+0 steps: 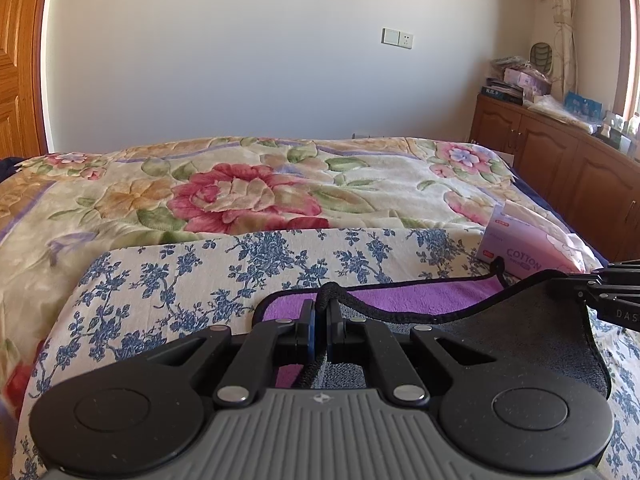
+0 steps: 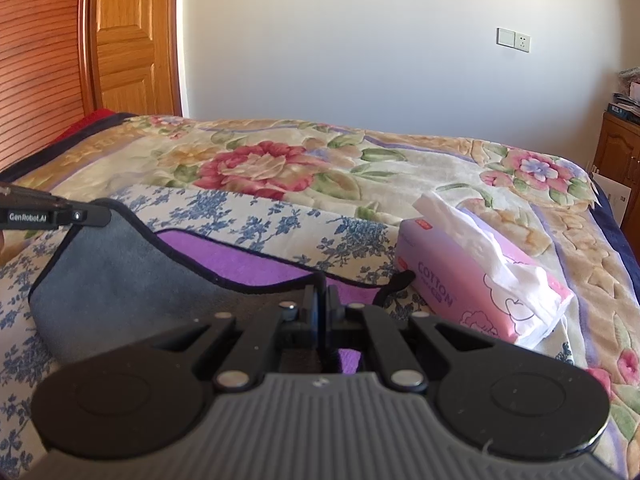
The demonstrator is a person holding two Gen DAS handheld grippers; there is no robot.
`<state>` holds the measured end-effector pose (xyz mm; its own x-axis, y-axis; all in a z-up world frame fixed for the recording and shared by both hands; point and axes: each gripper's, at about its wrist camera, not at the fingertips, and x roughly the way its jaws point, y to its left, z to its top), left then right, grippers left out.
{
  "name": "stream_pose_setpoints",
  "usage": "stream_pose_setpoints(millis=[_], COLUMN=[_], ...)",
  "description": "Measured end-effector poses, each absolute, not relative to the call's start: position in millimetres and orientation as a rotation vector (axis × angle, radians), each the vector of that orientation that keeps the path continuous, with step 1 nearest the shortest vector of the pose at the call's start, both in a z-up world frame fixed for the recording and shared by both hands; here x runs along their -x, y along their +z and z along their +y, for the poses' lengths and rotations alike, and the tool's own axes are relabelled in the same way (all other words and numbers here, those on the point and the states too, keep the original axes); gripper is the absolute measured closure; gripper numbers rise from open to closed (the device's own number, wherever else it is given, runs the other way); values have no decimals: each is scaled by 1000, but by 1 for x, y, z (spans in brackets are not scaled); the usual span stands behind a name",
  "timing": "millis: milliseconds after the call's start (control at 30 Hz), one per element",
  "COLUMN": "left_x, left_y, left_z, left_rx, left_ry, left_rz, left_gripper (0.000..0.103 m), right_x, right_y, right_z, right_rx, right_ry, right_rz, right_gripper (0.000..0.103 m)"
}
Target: Fold towel
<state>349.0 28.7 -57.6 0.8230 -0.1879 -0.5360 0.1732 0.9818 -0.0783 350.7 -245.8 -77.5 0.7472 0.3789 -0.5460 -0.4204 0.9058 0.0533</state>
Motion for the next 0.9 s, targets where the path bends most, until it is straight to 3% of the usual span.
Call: stream_pose_setpoints(millis=[900], left_x=[-391], left_y=[-56], left_z=[21], left_rx=[-27], left_ry=[-136], left_rz=[549], left_gripper=[97], right_x=[-391], right_y=[-87], right_z=[-242], right_rx=[87], right_ry=[374], right_rz=[565], right_gripper=[99])
